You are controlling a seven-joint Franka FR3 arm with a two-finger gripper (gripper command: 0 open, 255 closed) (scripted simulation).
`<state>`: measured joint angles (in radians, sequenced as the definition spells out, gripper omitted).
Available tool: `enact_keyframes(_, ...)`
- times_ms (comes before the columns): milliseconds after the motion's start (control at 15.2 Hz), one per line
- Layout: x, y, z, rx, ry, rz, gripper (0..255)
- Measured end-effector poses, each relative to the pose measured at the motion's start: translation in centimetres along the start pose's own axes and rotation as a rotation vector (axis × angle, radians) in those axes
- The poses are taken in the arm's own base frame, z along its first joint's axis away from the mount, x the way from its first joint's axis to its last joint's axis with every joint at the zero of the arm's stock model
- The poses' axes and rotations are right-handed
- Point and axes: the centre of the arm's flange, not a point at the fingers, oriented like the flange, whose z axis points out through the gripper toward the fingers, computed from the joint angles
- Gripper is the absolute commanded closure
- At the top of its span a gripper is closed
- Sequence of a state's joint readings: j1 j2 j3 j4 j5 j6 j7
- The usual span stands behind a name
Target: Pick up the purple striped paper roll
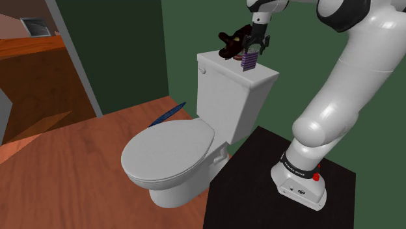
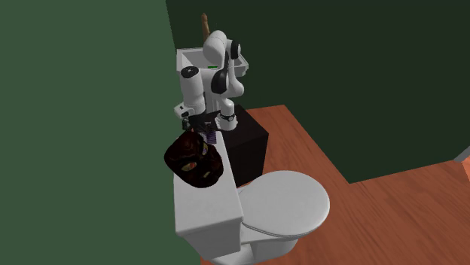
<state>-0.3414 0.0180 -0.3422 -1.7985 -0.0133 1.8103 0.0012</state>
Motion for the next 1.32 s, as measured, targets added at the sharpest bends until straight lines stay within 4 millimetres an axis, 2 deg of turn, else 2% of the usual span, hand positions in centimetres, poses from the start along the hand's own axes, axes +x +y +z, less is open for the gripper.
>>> enact_keyframes(132,0.0,0.0,1.1,0.000,0.000,0.000,0)
enact_keyframes(198,0.0,-0.1,1.3,0.000,0.000,0.000,255)
enact_keyframes(924,0.0,0.0,1.2,0.000,0.000,0.000,255)
enact_keyframes(1320,0.1,0.0,-1.7,0.000,-0.001,0.000,255)
